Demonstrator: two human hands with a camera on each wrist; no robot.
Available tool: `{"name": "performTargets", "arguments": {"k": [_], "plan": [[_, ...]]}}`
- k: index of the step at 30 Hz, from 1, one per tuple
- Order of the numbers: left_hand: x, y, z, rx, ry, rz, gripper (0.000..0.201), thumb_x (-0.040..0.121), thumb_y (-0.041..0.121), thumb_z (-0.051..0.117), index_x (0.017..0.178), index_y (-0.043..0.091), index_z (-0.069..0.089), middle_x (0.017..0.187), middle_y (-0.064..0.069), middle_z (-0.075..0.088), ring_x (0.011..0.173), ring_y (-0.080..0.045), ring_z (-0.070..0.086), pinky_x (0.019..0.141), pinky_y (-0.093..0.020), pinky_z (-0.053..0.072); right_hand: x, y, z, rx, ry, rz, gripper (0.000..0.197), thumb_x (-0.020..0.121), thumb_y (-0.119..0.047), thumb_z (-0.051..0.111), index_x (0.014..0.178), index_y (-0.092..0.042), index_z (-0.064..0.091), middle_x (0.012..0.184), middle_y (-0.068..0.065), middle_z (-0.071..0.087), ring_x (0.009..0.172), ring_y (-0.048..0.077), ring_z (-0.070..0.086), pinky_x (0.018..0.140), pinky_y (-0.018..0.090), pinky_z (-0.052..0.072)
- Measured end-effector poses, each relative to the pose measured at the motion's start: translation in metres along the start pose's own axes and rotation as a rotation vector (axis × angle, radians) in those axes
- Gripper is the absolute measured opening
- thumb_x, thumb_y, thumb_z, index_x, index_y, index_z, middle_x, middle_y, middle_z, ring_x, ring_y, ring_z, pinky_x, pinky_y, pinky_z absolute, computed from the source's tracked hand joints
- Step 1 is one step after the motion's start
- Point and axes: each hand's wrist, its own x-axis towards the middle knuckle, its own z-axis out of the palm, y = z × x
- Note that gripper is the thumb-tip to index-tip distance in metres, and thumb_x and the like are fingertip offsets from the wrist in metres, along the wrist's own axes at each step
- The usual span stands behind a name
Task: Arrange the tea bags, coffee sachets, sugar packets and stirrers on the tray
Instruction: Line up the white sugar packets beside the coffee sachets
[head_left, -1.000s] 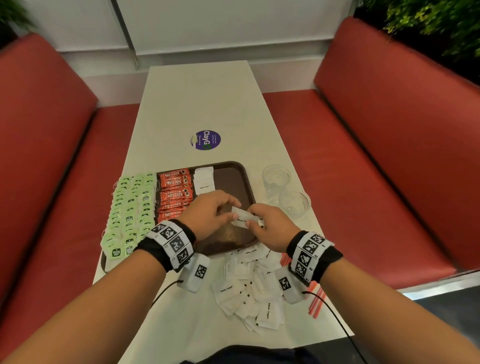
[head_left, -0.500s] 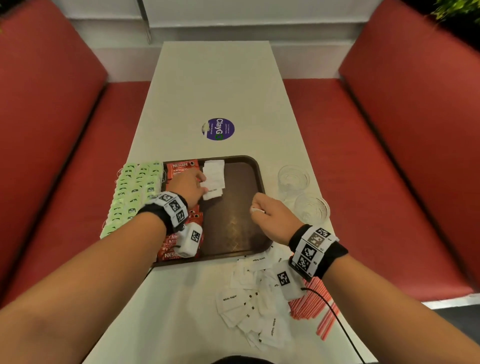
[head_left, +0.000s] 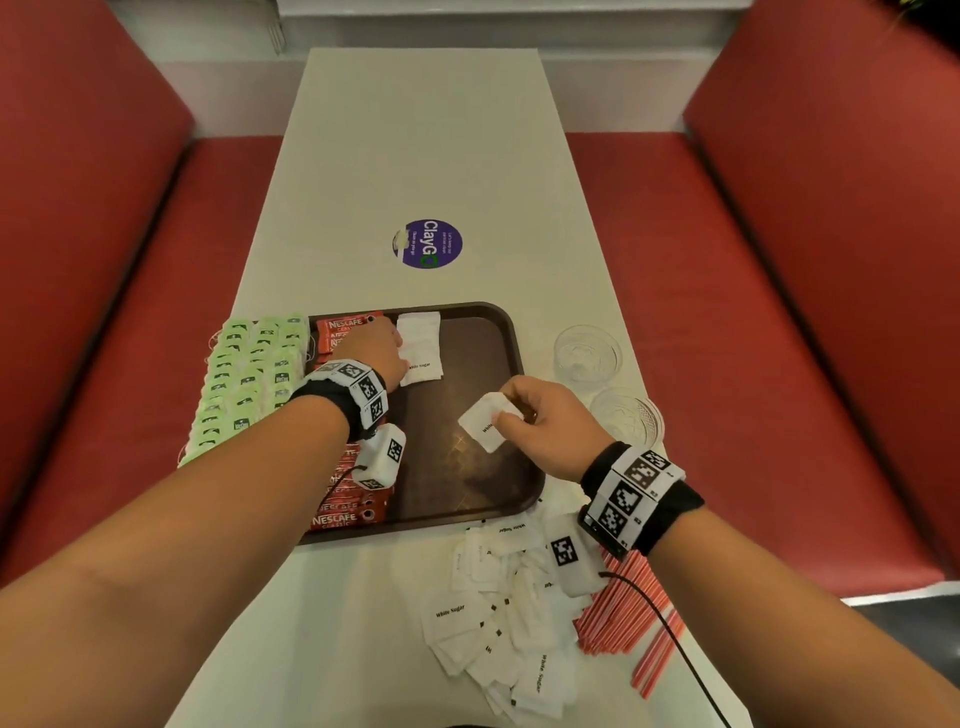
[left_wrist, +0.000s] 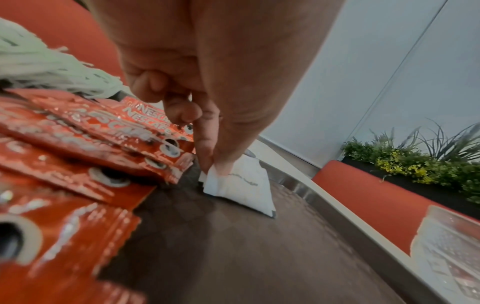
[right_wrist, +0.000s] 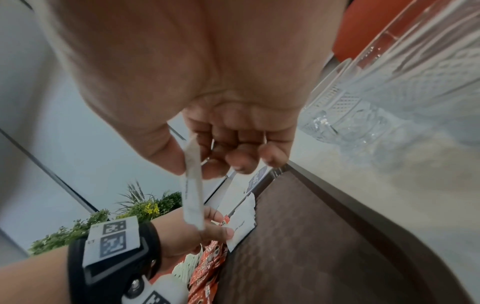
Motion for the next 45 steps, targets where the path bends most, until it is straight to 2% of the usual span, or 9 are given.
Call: {"name": "performTargets", "arguments": {"k": [4, 7, 11, 15, 21, 25, 30, 39, 45], "plan": [[-0.009, 0.004, -0.011, -0.031, 0.061, 0.044, 0.031, 0.09, 0.028, 0.068, 0.115, 0.015, 0.057, 0.115, -0.009, 0.063, 0.106, -0.029, 0.06, 0.087, -0.035, 0.046, 0.005, 0.004, 0.002, 0.06, 0.015, 0.01, 0.011, 0.098, -0.023, 0.062, 0.108, -0.02, 0.063, 0.095, -0.01, 0.071, 0.082, 0.003, 0.066, 0.072, 0.014, 0.053], [-0.025, 0.014, -0.022, -0.154, 0.12, 0.214, 0.022, 0.094, 0.04, 0.061, 0.103, 0.02, 0.063, 0.103, -0.002, 0.065, 0.096, -0.022, 0.06, 0.082, -0.032, 0.046, 0.009, 0.005, 0.003, 0.047, 0.035, 0.027, 0.012, 0.098, -0.026, 0.061, 0.108, -0.021, 0.059, 0.086, -0.009, 0.073, 0.071, 0.006, 0.065, 0.071, 0.026, 0.056], [-0.06, 0.029, -0.036, -0.324, -0.088, 0.466, 0.03, 0.09, 0.057, 0.06, 0.095, 0.03, 0.072, 0.088, 0.017, 0.068, 0.077, 0.0, 0.058, 0.072, -0.025, 0.045, 0.011, 0.004, 0.006, 0.029, 0.042, 0.027, 0.011, 0.098, -0.029, 0.06, 0.104, -0.021, 0.055, 0.064, -0.007, 0.067, 0.062, 0.01, 0.063, 0.066, 0.029, 0.053], [-0.076, 0.031, -0.036, -0.255, -0.198, 0.587, 0.021, 0.085, 0.043, 0.074, 0.1, 0.027, 0.075, 0.068, 0.024, 0.06, 0.065, 0.01, 0.052, 0.06, -0.014, 0.034, 0.013, 0.002, 0.01, 0.03, 0.032, 0.035, 0.012, 0.098, -0.031, 0.06, 0.103, -0.022, 0.055, 0.066, 0.001, 0.07, 0.065, 0.019, 0.066, 0.067, 0.033, 0.052], [-0.049, 0.009, -0.037, -0.203, -0.066, 0.426, 0.013, 0.089, 0.033, 0.072, 0.099, 0.024, 0.074, 0.087, 0.014, 0.065, 0.083, -0.007, 0.059, 0.077, -0.029, 0.045, 0.006, -0.004, 0.009, 0.062, -0.086, 0.055, 0.015, 0.098, -0.029, 0.061, 0.108, -0.022, 0.051, 0.076, -0.007, 0.076, 0.059, 0.001, 0.065, 0.064, 0.013, 0.049], [-0.022, -0.013, -0.034, -0.079, 0.017, 0.255, 0.019, 0.088, 0.037, 0.072, 0.098, 0.021, 0.073, 0.09, 0.007, 0.063, 0.089, -0.014, 0.059, 0.079, -0.027, 0.039, -0.004, 0.005, 0.007, -0.136, -0.255, 0.054, 0.013, 0.095, -0.032, 0.065, 0.101, -0.024, 0.057, 0.075, -0.01, 0.075, 0.066, 0.002, 0.066, 0.076, 0.025, 0.055], [-0.007, -0.006, -0.019, 0.12, -0.115, 0.248, 0.03, 0.087, 0.04, 0.073, 0.106, 0.016, 0.073, 0.106, -0.001, 0.07, 0.099, -0.019, 0.062, 0.079, -0.026, 0.042, -0.018, 0.015, 0.002, -0.307, -0.336, 0.077, 0.02, 0.088, -0.032, 0.073, 0.099, -0.021, 0.061, 0.079, -0.007, 0.07, 0.07, 0.003, 0.061, 0.067, 0.02, 0.045], [0.005, 0.005, -0.012, 0.155, -0.065, 0.14, 0.033, 0.083, 0.044, 0.075, 0.103, 0.02, 0.064, 0.11, -0.003, 0.065, 0.099, -0.022, 0.06, 0.081, -0.03, 0.046, -0.048, 0.027, -0.007, -0.629, -0.391, 0.074, 0.039, 0.08, -0.043, 0.078, 0.11, -0.025, 0.061, 0.104, -0.007, 0.056, 0.089, 0.013, 0.054, 0.075, 0.025, 0.044], [-0.037, 0.022, -0.016, 0.058, 0.066, 0.267, 0.033, 0.083, 0.049, 0.073, 0.104, 0.025, 0.062, 0.106, 0.0, 0.06, 0.099, -0.022, 0.059, 0.088, -0.039, 0.05, -0.066, 0.03, -0.001, -0.627, -0.424, 0.078, 0.042, 0.08, -0.041, 0.078, 0.114, -0.024, 0.059, 0.111, -0.005, 0.058, 0.096, 0.014, 0.055, 0.081, 0.027, 0.047]]}}
